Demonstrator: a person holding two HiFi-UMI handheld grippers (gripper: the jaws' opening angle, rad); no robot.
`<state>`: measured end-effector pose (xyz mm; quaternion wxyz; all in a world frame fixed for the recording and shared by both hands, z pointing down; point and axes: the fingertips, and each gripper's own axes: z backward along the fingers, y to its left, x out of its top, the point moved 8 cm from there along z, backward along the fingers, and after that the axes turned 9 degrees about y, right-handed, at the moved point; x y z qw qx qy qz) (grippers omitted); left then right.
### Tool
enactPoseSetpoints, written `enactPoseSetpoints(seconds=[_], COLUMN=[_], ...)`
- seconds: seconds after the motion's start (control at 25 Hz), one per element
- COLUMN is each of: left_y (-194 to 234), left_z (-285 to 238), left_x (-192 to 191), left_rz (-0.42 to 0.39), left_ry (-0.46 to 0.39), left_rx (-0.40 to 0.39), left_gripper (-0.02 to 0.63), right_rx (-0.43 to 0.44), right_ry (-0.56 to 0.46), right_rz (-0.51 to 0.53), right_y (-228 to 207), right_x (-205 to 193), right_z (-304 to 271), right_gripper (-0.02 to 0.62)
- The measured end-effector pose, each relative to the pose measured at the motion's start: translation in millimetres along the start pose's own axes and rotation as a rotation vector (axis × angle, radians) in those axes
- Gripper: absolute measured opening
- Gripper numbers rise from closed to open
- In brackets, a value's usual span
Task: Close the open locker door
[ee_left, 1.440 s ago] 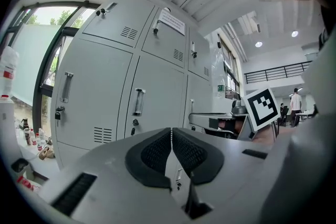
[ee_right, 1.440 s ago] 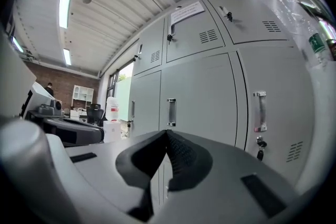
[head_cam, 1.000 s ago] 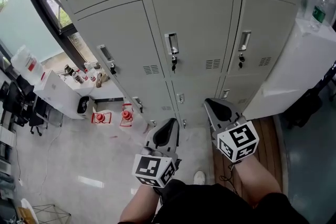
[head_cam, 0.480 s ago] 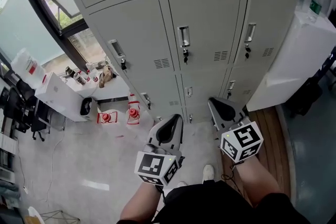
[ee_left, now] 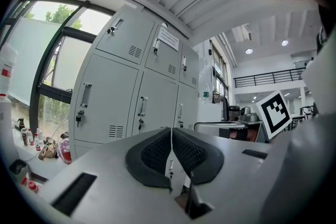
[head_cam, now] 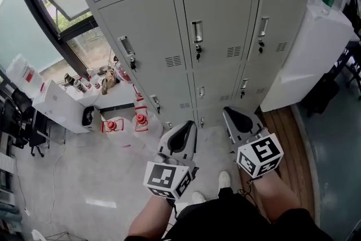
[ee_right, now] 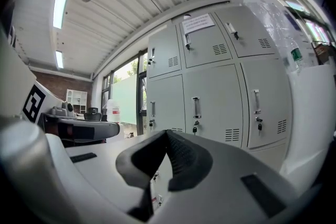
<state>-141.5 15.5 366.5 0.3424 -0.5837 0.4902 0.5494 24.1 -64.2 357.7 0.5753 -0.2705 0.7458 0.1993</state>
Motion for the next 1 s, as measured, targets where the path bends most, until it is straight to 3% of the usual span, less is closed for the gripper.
enactPoseSetpoints(seconds=[1.0], left_y=[-16.3], left_z=[38.4], left_x=[-11.0], left_rz=[0.003], left_ry=[-0.019], left_rx=[-0.065], left_gripper=[0.021], right_rx=[-0.07], right_ry=[-0.015], right_rz=[0.001], right_y=[36.9], right_x=[-11.4], right_z=[43.1], right_gripper=[0.052])
